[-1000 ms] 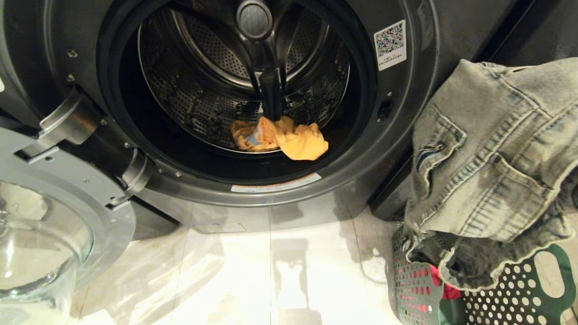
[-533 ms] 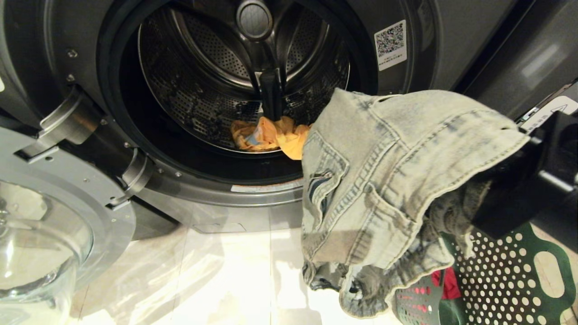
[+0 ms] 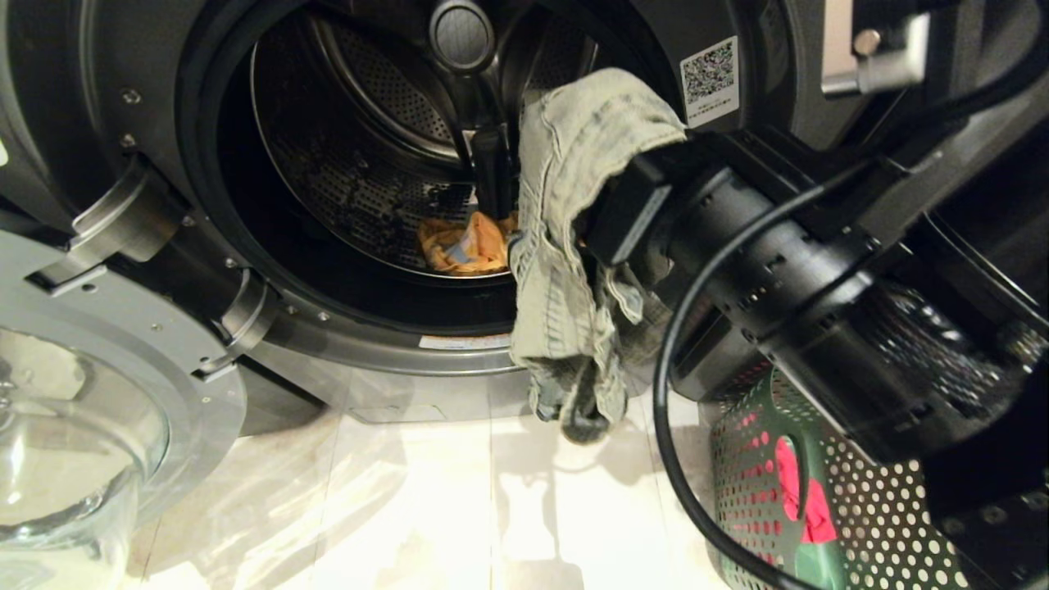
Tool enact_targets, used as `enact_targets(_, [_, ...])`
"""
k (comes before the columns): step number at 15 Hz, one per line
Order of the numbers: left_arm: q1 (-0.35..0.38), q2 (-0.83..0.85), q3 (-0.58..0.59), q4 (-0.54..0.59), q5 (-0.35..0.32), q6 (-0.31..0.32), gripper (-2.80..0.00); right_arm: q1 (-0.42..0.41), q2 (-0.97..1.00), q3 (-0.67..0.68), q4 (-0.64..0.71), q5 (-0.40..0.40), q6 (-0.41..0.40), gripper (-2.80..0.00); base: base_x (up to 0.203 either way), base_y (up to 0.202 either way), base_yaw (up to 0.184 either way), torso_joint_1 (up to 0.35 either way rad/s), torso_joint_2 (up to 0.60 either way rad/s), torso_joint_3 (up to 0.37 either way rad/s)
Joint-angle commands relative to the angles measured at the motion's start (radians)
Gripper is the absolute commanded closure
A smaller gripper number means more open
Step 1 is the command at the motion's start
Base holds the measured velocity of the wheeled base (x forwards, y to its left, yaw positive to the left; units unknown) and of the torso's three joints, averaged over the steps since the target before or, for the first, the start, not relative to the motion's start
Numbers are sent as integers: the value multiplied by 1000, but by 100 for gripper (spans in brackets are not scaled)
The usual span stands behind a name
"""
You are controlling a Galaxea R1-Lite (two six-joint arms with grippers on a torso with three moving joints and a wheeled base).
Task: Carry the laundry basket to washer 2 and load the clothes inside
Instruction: Place the clothes into the washing machine
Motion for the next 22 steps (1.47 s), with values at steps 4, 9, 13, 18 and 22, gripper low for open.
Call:
enact_targets(4, [0, 2, 6, -1, 1, 0, 0, -71, 224, -244, -30, 5, -13, 0, 0, 0, 0, 0, 0, 0])
enact_targets(9, [0, 2, 6, -1, -1, 0, 0, -149, 405, -395, -45, 4, -1, 0, 0, 0, 0, 0, 0, 0])
enact_targets(13, [0, 2, 6, -1, 1, 0, 0, -217, 574, -604, 36, 3, 17, 0, 0, 0, 0, 0, 0, 0])
enact_targets(18, [-1, 2, 6, -1, 0, 0, 0, -267, 649, -699, 198, 19, 47, 0, 0, 0, 0, 0, 0, 0])
enact_targets(22, [0, 2, 6, -1, 1, 0, 0, -286, 670, -745, 246, 20, 57, 0, 0, 0, 0, 0, 0, 0])
